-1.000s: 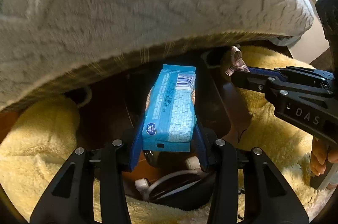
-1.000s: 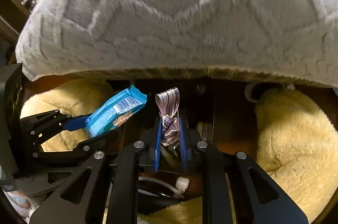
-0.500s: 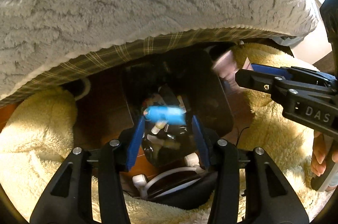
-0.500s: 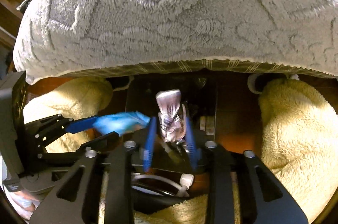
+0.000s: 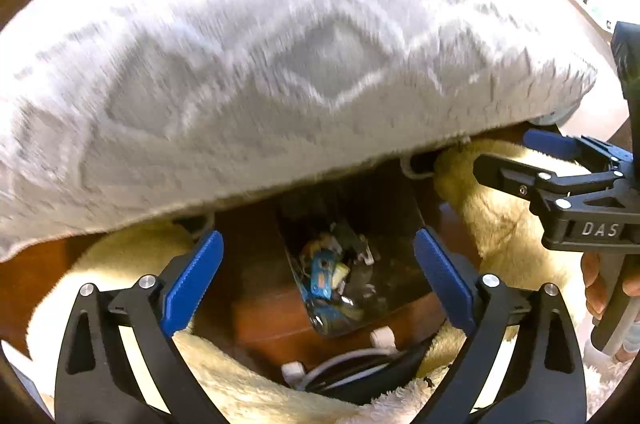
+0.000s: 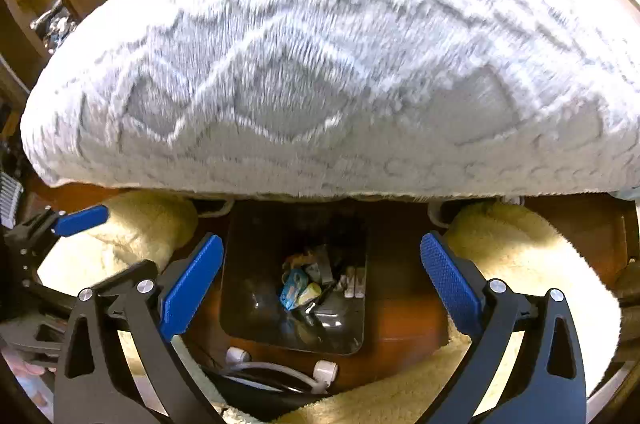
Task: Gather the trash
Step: 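Raise both open grippers back over the bed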
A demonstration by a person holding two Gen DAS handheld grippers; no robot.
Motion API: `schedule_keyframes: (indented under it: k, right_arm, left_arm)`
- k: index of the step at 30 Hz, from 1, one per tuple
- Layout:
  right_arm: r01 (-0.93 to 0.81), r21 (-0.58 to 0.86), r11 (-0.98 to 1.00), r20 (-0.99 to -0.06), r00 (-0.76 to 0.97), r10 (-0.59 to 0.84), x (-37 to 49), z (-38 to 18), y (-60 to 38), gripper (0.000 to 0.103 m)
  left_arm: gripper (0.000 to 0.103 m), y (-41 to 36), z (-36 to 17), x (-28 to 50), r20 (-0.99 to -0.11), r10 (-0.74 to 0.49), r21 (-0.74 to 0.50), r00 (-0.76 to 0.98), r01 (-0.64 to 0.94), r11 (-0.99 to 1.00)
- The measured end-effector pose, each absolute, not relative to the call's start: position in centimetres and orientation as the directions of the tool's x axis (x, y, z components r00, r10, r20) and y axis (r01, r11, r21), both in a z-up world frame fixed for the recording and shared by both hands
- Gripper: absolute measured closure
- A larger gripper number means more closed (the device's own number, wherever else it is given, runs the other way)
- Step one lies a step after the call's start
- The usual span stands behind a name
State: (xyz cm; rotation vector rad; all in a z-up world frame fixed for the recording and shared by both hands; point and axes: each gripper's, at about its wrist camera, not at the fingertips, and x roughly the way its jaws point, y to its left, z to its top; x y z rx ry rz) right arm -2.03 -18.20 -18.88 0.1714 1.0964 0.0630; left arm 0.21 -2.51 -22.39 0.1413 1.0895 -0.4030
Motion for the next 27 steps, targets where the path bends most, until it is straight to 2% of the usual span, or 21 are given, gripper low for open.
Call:
schedule_keyframes:
  k: [10, 17, 21, 27]
  right_arm:
    - [0.034, 0.11, 0.993, -0.798, 0.599, 0.068, -0.5, -11.8, -20.2, 0.004]
    - [0.039, 0.062, 0.997, -0.743, 0.669, 0.02, 4.0, -7.8, -21.8, 0.004]
    - [0.067, 0.113, 0.991, -0.755, 0.655, 0.042, 7.9, -7.9, -22.9, 0.004]
    - [0.075, 0.083, 0.994, -0.767, 0.642, 0.015, 13.5, -8.6, -22.8, 0.004]
  left_arm:
    - [0.008, -1.4, -16.7, 2.2, -0.815, -0.236, -0.034, 0.529, 0.362, 0.931]
    - [0.008, -0.9, -12.8, 5.9, -0.756, -0.224, -0.008, 0.615, 0.335, 0.942]
    - [0.008, -1.3, -11.8, 9.2, -0.75, -0.209, 0.007, 0.628, 0.324, 0.946]
    - [0.008, -1.8, -12.0, 14.7, -0.76, -0.2, -0.007, 0.618, 0.3, 0.954]
